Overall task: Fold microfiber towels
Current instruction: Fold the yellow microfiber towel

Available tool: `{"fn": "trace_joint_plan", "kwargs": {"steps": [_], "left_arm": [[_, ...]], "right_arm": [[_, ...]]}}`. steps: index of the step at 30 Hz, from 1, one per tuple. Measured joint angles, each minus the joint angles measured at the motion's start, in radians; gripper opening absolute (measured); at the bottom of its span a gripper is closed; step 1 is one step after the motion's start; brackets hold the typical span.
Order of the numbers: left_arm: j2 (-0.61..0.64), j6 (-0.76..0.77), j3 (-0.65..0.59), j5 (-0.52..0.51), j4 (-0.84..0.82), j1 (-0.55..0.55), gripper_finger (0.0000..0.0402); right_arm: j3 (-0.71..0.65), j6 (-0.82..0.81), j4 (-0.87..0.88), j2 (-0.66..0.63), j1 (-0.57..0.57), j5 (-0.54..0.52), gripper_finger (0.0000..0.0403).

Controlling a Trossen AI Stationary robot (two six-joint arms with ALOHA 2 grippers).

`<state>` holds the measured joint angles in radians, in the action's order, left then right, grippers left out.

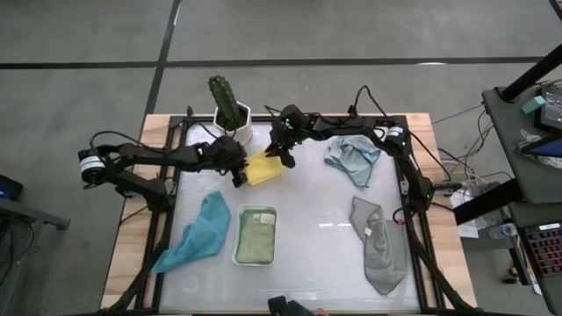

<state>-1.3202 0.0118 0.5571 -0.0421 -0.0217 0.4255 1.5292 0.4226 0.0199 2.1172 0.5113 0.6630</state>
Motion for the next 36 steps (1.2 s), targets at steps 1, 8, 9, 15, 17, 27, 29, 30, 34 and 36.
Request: {"fn": "trace_joint_plan", "kwargs": {"steps": [1, 8, 9, 15, 17, 27, 29, 30, 34, 36], "left_arm": [[0.003, 0.007, 0.000, 0.000, -0.020, 0.000, 0.0035], [0.045, -0.022, 0.001, -0.007, -0.109, 0.000, 0.0098], [0.058, -0.024, 0.001, -0.011, -0.124, 0.000, 0.0105], [0.140, -0.116, 0.000, -0.069, -0.229, 0.000, 0.0119], [0.144, -0.140, -0.008, -0.128, -0.245, 0.001, 0.0113], [0.012, -0.176, -0.064, -0.179, -0.032, 0.006, 0.0042], [-0.014, -0.176, -0.068, -0.179, -0.003, 0.006, 0.0029], [-0.025, -0.176, -0.068, -0.179, 0.002, 0.006, 0.0024], [-0.061, -0.176, -0.068, -0.176, 0.024, 0.006, 0.0007], [-0.074, -0.175, -0.069, -0.174, 0.040, 0.006, 0.0002]], "right_arm": [[0.008, 0.012, 0.023, 0.000, 0.002, 0.000, 0.0056], [0.050, 0.041, 0.109, 0.002, 0.002, 0.000, 0.0011], [0.056, 0.028, 0.112, 0.002, 0.002, 0.000, 0.0010], [0.119, -0.025, 0.161, 0.002, -0.007, -0.002, 0.0023], [0.137, -0.047, 0.168, 0.002, -0.019, -0.009, 0.0039], [0.218, -0.137, 0.158, 0.033, -0.076, -0.071, 0.0124], [0.237, -0.139, 0.159, 0.055, -0.088, -0.073, 0.0133], [0.244, -0.138, 0.165, 0.068, -0.095, -0.084, 0.0137], [0.273, -0.136, 0.170, 0.092, -0.102, -0.118, 0.0145], [0.284, -0.134, 0.169, 0.098, -0.101, -0.122, 0.0145]]}}
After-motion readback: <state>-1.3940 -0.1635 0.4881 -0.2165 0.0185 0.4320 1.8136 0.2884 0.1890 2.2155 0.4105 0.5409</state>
